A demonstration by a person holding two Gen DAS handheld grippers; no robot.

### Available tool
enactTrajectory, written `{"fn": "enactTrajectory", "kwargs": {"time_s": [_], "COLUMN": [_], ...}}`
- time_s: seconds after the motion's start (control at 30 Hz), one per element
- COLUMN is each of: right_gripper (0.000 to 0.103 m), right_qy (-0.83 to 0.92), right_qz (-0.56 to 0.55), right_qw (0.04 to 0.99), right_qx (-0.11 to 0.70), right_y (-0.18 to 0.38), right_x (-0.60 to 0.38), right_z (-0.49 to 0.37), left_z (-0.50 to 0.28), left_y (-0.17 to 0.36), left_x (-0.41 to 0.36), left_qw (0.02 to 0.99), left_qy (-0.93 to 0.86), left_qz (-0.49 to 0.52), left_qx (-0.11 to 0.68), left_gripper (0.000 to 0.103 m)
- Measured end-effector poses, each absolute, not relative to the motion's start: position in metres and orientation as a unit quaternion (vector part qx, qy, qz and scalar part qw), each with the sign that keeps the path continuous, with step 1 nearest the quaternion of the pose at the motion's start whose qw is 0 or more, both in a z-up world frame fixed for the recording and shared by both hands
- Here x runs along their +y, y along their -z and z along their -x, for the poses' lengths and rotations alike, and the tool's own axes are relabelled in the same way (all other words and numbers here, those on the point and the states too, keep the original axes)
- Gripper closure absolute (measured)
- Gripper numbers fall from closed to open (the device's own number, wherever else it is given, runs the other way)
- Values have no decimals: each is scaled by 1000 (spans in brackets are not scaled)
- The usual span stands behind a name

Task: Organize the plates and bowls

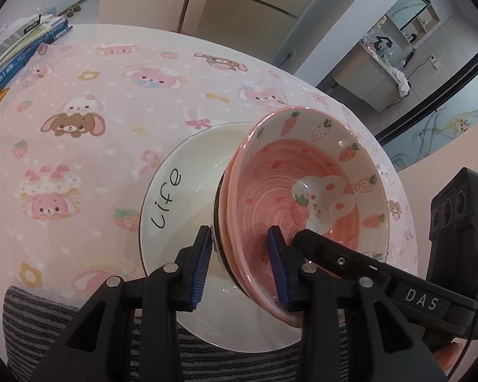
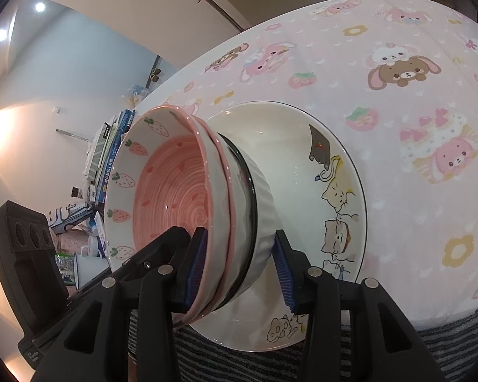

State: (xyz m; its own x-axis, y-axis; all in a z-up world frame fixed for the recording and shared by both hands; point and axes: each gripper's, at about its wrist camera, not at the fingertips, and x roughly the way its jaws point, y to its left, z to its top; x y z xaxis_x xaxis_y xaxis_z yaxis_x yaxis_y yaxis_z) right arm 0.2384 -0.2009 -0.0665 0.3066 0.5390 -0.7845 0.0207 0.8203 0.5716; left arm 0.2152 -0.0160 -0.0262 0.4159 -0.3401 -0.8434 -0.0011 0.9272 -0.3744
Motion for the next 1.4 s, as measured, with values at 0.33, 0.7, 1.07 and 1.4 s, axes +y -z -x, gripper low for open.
{"fn": "enactTrajectory", "kwargs": {"time_s": [0.33, 0.7, 1.07, 1.4], "right_gripper": [51, 23, 0, 0], "right_qy": [-153, -113, -78, -75], "right_qz": [-196, -102, -66, -59], "right_qw": [823, 930, 987, 994], "right_qx": [510, 335, 126, 60], "right_y": [38, -45, -96, -94], "right_x": [-204, -218, -236, -236], "right_z": [-230, -176, -104, -56], "left_z": [-209, -151, -87, -53], "left_y": [2, -67, -113, -97], "left_x": [-13, 2, 22, 26], "left_qw": [869, 949, 994, 998], "left_qy": [82, 88, 87, 51], "left_qz": [109, 86, 44, -1], "left_qx": [475, 289, 59, -32], "left_gripper": [67, 21, 0, 0]}}
